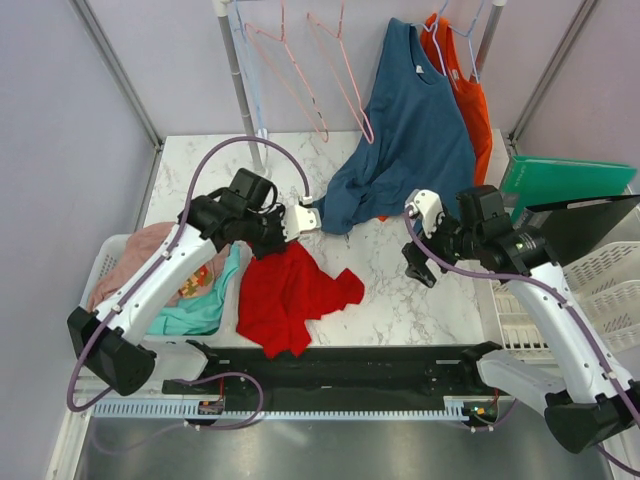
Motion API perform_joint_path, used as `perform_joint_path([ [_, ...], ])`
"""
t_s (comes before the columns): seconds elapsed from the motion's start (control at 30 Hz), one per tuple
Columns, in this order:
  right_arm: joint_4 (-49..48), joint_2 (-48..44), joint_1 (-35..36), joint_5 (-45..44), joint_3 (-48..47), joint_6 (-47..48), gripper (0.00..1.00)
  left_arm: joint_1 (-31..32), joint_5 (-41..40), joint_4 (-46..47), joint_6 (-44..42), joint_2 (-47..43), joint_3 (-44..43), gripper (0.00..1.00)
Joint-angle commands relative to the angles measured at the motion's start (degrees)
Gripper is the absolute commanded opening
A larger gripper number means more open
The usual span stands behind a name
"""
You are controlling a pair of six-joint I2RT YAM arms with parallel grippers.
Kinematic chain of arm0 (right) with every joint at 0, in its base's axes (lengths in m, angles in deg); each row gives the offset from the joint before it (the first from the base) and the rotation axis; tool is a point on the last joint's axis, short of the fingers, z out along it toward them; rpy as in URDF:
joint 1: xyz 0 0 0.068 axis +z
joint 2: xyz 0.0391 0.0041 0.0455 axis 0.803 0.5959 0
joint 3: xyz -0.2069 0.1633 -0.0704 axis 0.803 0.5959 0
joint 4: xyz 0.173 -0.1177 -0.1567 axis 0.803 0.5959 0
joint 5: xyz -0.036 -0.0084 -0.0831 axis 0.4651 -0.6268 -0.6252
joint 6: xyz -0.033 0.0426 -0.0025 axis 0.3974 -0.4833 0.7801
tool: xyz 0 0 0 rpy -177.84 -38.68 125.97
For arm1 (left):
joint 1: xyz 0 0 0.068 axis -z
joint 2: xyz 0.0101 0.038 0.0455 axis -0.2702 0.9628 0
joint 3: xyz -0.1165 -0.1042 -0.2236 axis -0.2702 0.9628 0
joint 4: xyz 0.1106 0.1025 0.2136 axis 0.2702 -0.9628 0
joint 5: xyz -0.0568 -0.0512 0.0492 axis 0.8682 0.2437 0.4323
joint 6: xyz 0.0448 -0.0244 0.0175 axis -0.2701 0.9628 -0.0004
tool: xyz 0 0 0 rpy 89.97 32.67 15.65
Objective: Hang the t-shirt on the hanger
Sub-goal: Place the T-shirt at the center of the board.
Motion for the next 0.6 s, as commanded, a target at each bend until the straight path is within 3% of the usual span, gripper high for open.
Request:
perform_joint_path([
  [0.0, -2.27, 2.20, -0.21, 5.08, 1.39, 1.17, 0.98, 0.86, 9.36, 7.18, 1.03, -4.64, -1.81, 0.03],
  [0.07, -3.76, 3.34, -0.21, 5.26, 1.30, 0.56, 0.98, 1.48, 16.74, 5.95, -1.23, -6.30, -2.86, 0.03],
  [0.17, -5.17, 4.58, -0.12, 6.14, 0.69, -0.76, 0.98, 6.56, 16.42, 4.72, -3.70, -6.06, -5.14, 0.04],
  [0.27, -6.23, 5.10, -0.21, 6.84, 1.30, -1.90, 0.98, 13.50, 10.37, 0.32, -8.00, -3.77, -3.59, 0.33],
  [0.3, -6.23, 5.19, -0.21, 7.02, 2.00, -1.91, 0.98, 17.78, 7.21, 0.23, -7.67, -3.24, -2.27, 0.97],
  [0.33, -5.88, 5.19, -0.21, 7.37, 2.27, -1.91, 0.98, 19.39, 0.92, 0.23, -6.71, -3.15, -1.21, 0.99],
  [0.4, -5.09, 4.76, -0.21, 7.72, 3.40, -0.95, 0.98, 18.20, -1.69, 0.40, -1.88, -5.59, 0.11, 0.99],
  [0.57, -6.93, 4.75, 0.40, 9.21, 5.52, -0.06, 0.98, 4.66, 13.32, -0.48, 6.81, -14.30, 5.37, 0.99],
])
